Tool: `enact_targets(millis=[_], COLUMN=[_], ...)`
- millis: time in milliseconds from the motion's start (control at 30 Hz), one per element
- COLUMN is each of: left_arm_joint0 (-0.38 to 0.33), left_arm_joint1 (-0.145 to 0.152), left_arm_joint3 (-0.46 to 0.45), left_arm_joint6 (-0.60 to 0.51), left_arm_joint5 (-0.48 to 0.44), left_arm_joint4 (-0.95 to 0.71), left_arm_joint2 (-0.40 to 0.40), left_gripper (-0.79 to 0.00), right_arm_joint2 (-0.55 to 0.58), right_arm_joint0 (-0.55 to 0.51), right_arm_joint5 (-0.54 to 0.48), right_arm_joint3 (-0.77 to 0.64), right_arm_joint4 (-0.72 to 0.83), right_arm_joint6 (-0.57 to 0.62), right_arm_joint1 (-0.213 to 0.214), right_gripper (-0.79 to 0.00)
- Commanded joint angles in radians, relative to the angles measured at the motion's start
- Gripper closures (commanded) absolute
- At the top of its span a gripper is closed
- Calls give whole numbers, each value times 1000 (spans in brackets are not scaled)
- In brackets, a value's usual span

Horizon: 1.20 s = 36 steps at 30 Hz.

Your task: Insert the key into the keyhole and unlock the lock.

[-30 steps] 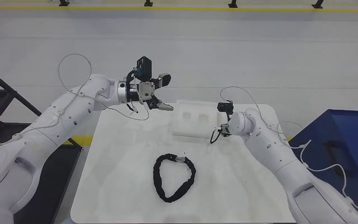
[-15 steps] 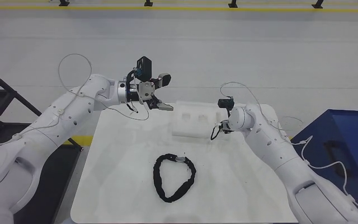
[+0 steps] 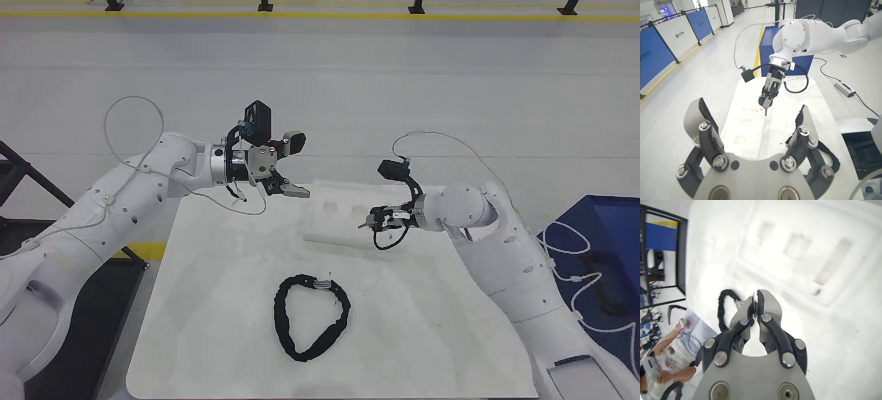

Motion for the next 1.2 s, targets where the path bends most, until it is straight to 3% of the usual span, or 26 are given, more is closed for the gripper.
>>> enact_targets(millis=[0,533,867,1167], left_arm_joint0=[0,0,0,0], left_arm_joint1=[0,0,0,0], left_arm_joint3=[0,0,0,0], left_arm_joint6=[0,0,0,0], left_arm_joint5=[0,0,0,0], left_arm_joint4=[0,0,0,0], left_arm_joint2=[0,0,0,0], left_gripper=[-785,-785,-785,-785], right_arm_joint2=[49,297,374,379], right_arm_joint0=[-36,-233,-303,-309], right_arm_joint5=[-44,-311,-431,-435], right_arm_joint3=[-47,-194,-243,-250], right_arm_joint4=[67,470,528,525], right_arm_joint6=[-5,-90,-144,-147], right_arm_joint1=[9,49,64,66], right_gripper=[0,0,0,0])
